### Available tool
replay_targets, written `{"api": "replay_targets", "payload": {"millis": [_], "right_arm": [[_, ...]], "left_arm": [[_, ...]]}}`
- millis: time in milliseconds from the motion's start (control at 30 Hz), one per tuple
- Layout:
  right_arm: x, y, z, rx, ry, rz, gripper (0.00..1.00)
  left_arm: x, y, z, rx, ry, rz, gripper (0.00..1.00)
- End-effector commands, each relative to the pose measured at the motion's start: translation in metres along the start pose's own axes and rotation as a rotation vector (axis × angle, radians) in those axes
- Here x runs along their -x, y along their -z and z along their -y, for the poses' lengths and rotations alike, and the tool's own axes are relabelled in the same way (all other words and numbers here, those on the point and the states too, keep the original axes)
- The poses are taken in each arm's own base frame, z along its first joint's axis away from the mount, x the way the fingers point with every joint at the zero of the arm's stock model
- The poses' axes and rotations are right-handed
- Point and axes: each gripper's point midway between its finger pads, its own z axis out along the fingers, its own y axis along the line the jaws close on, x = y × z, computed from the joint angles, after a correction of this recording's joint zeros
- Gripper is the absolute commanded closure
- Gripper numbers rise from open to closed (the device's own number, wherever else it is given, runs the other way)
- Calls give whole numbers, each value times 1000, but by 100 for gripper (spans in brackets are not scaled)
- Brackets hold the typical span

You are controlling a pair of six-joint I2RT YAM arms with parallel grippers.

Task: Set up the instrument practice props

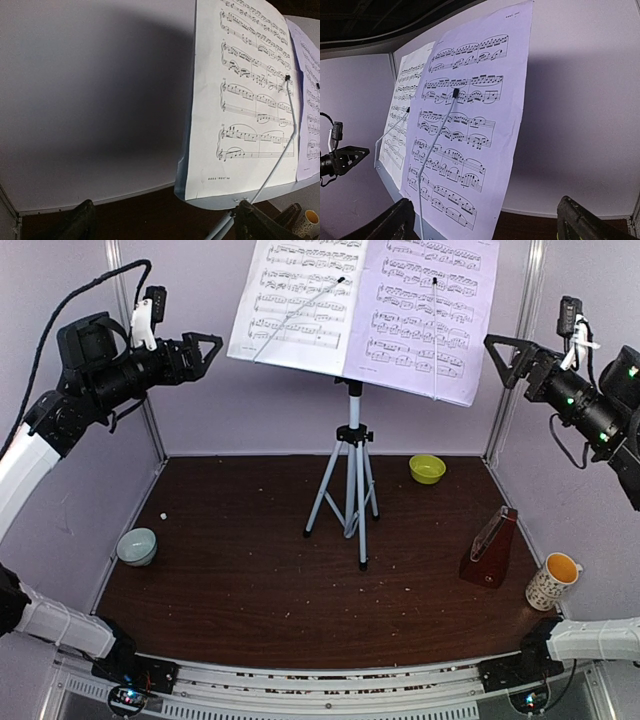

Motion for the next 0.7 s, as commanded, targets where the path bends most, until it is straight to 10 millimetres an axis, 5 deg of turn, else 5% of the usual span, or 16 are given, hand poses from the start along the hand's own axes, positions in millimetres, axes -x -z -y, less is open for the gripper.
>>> {"api": "replay_targets", "payload": {"millis": [0,233,433,667], "right_arm": [[-21,16,11,-42,-16,-48,0],[-87,44,42,-173,-71,-178,0],[-148,93,109,-570,-172,-278,0],[-193,120,154,-886,-107,-375,0]], "left_arm": [[-15,8,-18,58,60,-25,2],[-74,8,-42,109,144,-135,2],[-109,4,-46,118,185,-181,2],[-134,-1,-49,119,206,-226,2]]}}
